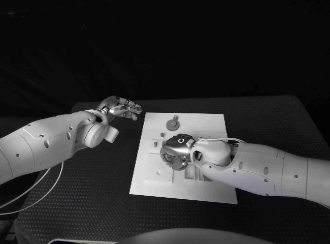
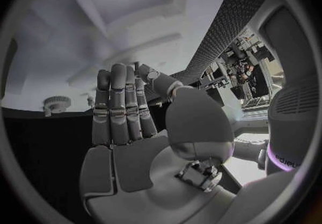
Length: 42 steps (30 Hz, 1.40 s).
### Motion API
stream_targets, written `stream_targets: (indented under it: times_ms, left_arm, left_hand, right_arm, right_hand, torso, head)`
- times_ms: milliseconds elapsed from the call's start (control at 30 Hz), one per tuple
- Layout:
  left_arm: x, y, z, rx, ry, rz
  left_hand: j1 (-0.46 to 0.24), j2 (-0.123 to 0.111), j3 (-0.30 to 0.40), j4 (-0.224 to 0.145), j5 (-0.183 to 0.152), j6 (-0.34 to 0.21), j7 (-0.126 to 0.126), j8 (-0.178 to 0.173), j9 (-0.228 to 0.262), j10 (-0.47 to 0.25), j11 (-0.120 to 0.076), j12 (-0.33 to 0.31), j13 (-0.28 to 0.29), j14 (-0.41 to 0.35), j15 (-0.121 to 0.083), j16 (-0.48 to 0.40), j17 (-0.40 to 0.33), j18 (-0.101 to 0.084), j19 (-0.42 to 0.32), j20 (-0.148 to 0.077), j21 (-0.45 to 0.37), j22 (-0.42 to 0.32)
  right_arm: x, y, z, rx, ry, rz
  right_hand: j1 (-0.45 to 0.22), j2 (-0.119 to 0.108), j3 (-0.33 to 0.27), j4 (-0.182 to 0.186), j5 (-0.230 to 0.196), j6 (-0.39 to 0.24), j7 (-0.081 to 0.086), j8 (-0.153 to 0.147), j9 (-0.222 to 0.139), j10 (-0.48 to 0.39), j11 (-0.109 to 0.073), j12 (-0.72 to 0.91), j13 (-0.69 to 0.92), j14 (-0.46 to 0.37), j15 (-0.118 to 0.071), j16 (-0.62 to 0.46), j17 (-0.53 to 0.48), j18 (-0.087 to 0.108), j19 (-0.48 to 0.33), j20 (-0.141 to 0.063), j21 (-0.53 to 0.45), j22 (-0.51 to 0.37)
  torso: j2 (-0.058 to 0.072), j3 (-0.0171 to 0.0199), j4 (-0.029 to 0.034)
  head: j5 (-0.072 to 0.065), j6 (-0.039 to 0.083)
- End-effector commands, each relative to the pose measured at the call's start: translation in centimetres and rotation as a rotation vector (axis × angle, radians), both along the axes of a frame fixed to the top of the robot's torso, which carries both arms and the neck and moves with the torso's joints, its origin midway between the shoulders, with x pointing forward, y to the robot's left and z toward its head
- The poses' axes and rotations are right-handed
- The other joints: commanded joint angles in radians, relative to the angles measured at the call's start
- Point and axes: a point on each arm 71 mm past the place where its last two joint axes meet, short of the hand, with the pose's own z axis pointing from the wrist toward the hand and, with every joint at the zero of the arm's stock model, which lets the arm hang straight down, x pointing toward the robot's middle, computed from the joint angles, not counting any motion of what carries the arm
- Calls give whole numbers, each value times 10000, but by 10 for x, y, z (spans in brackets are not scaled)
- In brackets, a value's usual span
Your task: Assemble the parts on the task board
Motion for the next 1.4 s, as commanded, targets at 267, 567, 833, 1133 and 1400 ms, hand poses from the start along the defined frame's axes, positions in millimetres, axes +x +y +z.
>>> stream_targets:
  times_ms: [267, 567, 833, 1133, 1400]
  left_arm:
    - [0, -2, 2, -129, -31, -112]
    - [0, -1, 2, -119, -20, -95]
    - [0, 0, 2, -107, 2, -78]
    - [0, 5, 2, -71, 12, 5]
    - [1, 7, 2, -51, 8, 44]
  left_hand:
    - [-104, -28, -56, 21, -18, -91, -8, 49, -14, -73, 16, -12, -10, 18, 58, -42, 24, -65, -64, -13, -9, -23]
    - [-111, -33, -60, 21, -19, -96, -6, 49, -17, -79, 18, -12, -11, 17, 59, -48, 28, -66, -65, -12, -9, -32]
    - [-119, -44, -64, 20, -20, -107, -2, 46, -21, -94, 23, -15, -13, 10, 63, -61, 35, -68, -72, -9, -10, -46]
    - [-118, -48, -64, 17, -19, -114, 0, 46, -25, -103, 26, -16, -15, 5, 65, -71, 40, -68, -77, -8, -11, -56]
    - [-114, -50, -61, 15, -19, -115, 0, 48, -26, -106, 27, -14, -15, 2, 67, -78, 44, -68, -81, -7, -11, -65]
  right_arm:
    - [-9, 0, -17, -558, 503, 176]
    - [-5, -4, -17, -371, 614, -121]
    - [-5, -7, -13, 134, 488, -265]
    - [0, -21, 3, 264, -1, -580]
    - [6, -33, 28, 593, -567, -769]
  right_hand:
    - [31, 72, 41, -3, 28, 24, 1, 13, 20, 21, 21, -89, -9, -50, -42, 50, 15, 138, 48, 32, -26, 22]
    - [-181, -199, -49, 28, 23, -334, 156, -212, 11, -344, 191, -368, -42, -303, 85, -84, -21, 129, -152, 131, -186, 76]
    - [-458, -1102, -168, 150, 27, -1388, 582, -868, -313, -1830, 791, -1283, -482, -927, 596, -86, 66, 97, -608, 311, -381, 306]
    - [-423, -1643, -112, 428, 22, -1675, 535, -980, -454, -2239, 968, -1487, -697, -1256, 762, 4, 104, 98, -842, 400, -407, 394]
    - [-364, -1691, -88, 547, 19, -1676, 516, -951, -473, -2159, 949, -1419, -709, -1287, 746, 64, 112, 116, -866, 417, -372, 401]
  torso:
    - [2, 2, -6]
    - [1, 3, -3]
    - [0, 3, -6]
    - [-1, 9, -10]
    - [-2, 4, -11]
  head:
    - [5, -36]
    - [-21, -8]
    - [-39, 14]
    - [-90, 78]
    - [-207, 198]
